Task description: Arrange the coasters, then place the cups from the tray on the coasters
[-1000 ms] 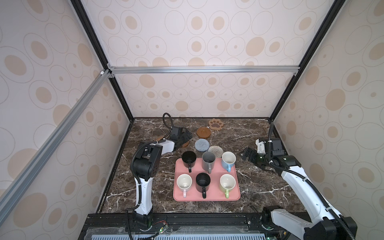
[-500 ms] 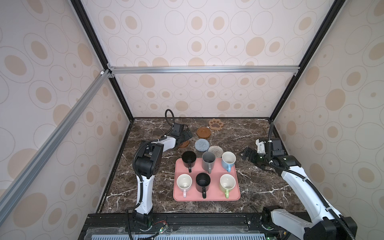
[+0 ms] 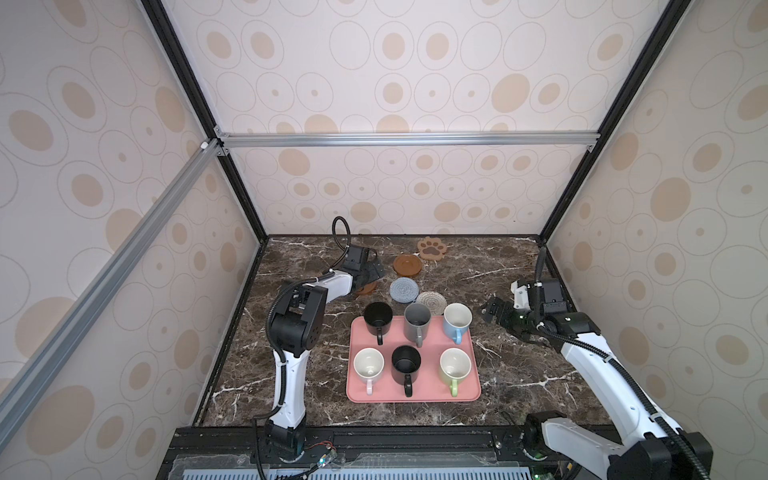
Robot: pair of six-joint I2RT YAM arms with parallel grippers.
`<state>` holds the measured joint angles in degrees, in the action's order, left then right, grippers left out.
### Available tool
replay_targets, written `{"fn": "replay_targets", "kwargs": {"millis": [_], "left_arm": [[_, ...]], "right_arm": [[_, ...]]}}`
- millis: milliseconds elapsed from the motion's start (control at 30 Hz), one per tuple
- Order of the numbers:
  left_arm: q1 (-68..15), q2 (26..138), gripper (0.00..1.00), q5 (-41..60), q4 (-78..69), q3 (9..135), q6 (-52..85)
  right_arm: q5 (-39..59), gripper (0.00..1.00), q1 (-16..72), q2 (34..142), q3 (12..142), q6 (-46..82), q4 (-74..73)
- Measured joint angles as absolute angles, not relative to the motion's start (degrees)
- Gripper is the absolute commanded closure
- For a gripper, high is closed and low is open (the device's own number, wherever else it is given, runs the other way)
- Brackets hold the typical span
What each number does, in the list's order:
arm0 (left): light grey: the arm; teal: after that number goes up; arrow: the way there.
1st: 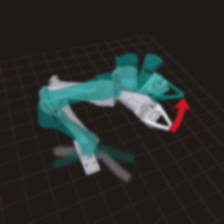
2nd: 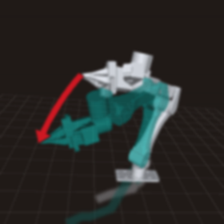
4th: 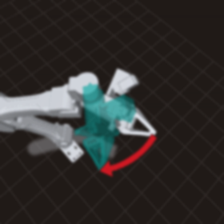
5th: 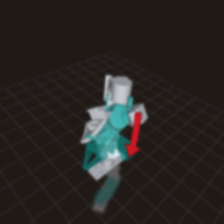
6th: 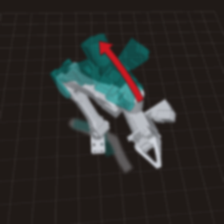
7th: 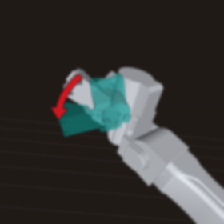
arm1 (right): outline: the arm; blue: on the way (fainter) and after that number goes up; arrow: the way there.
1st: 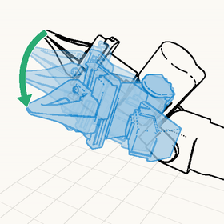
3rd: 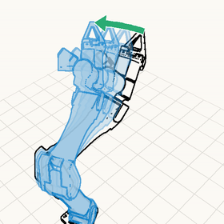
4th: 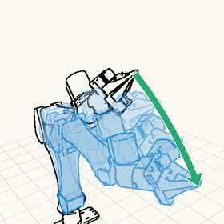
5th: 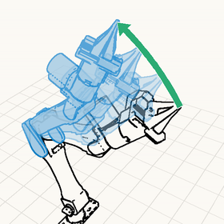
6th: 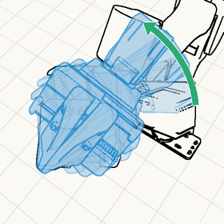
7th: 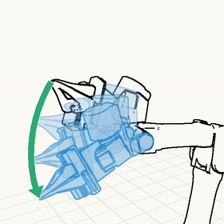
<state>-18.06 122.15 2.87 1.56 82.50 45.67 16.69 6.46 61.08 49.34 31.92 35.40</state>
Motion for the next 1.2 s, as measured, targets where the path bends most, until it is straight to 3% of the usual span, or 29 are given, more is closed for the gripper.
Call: {"fn": "replay_targets", "kwargs": {"millis": [900,1200], "left_arm": [[-18.2,122.5,0.0,4.4,7.0,87.2,39.1],[-19.3,114.8,0.0,4.8,9.4,85.8,34.8]], "right_arm": [[12.6,0.0,6.5,60.4,49.3,31.9,35.6],[12.3,0.0,6.5,63.0,53.3,29.7,35.9]]}}
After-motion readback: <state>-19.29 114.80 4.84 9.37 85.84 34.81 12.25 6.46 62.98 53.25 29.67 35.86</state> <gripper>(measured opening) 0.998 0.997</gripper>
